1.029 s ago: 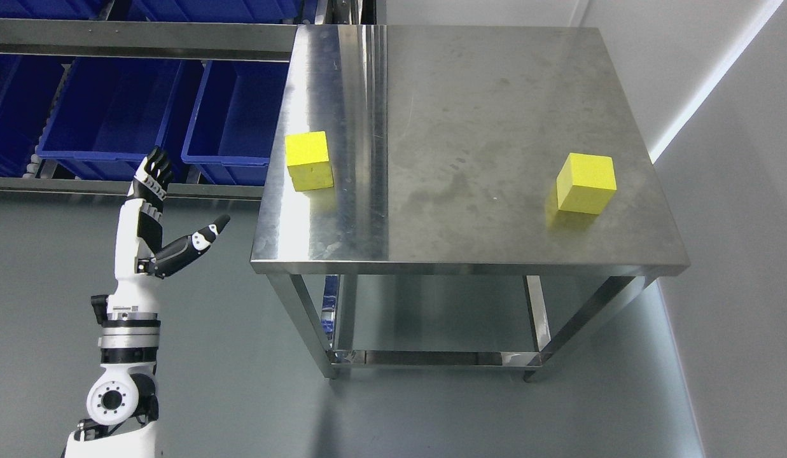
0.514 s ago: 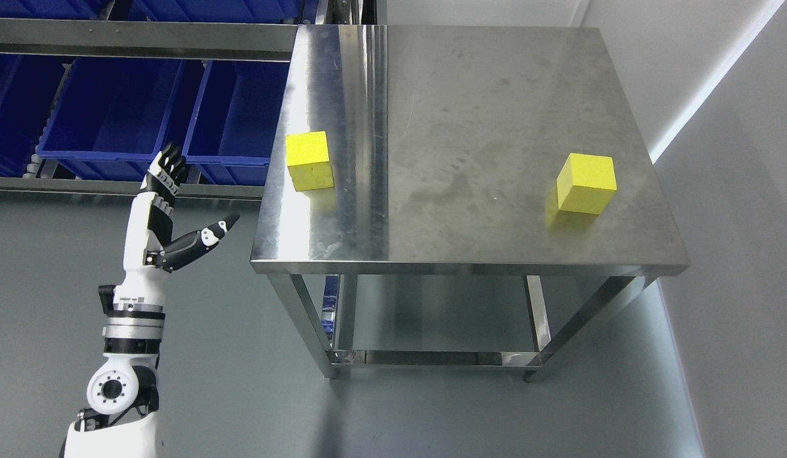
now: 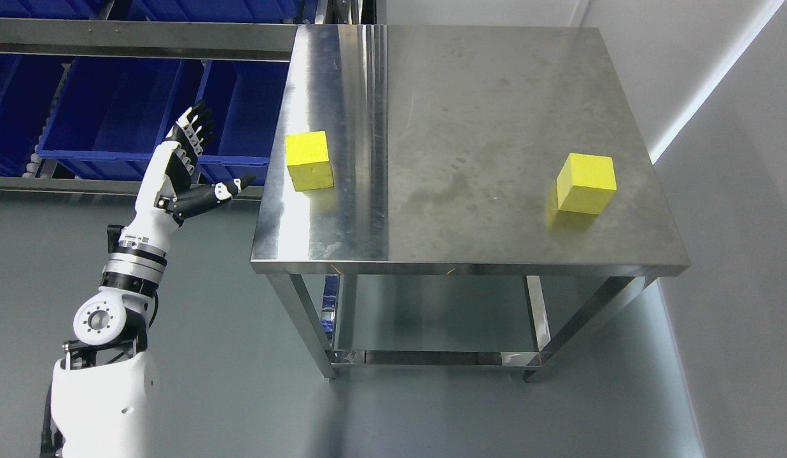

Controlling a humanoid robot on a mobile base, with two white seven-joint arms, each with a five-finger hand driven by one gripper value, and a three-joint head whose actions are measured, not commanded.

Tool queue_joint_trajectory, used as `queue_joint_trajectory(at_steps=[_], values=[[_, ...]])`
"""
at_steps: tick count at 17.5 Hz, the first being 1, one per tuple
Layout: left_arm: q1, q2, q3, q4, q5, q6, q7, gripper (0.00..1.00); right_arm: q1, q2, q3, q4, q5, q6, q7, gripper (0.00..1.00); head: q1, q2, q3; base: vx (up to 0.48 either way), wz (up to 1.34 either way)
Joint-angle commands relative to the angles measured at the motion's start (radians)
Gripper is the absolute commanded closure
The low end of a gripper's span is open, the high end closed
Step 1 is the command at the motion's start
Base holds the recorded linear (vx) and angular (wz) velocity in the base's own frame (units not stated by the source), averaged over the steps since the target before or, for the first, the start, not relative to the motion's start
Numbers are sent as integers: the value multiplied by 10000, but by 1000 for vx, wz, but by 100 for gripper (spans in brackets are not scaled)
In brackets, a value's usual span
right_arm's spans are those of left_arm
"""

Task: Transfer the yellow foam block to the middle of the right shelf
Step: 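Raise the left hand and reach toward the nearer yellow foam cube, then close the left hand around the yellow foam cube on the table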

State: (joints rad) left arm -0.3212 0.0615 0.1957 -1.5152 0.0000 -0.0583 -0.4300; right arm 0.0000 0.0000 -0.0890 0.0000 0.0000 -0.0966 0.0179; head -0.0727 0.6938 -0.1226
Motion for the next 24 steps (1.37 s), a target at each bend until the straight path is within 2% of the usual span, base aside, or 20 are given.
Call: queue_joint_trajectory(at_steps=[1,7,15,20,22,24], values=[[-591,827,-1204,746,-305,292,-348,2,-16,-175,0,-175,-15,0,5,0,0,0,0,0,0],[-1419,751,-1834,2325,-1088,292,-655,2,-16,-175,0,-175,0,0,5,0,0,0,0,0,0],[-2263,430,-2555,4136,-1150,277,-884,2,-16,-175,0,-175,-15,0,5,0,0,0,0,-3,-20],[-2295,352,-2509,4644,-1257,261,-1054,2,-16,-175,0,-175,0,0,5,0,0,0,0,-32,-162],[-2280,413,-2448,4660,-1288,216,-1069,8,-16,-175,0,-175,-15,0,5,0,0,0,0,-12,9],[-2173,429,-2280,4675,-1258,124,-1085,20,-16,-175,0,-175,0,-16,5,0,0,7,0,4,55]])
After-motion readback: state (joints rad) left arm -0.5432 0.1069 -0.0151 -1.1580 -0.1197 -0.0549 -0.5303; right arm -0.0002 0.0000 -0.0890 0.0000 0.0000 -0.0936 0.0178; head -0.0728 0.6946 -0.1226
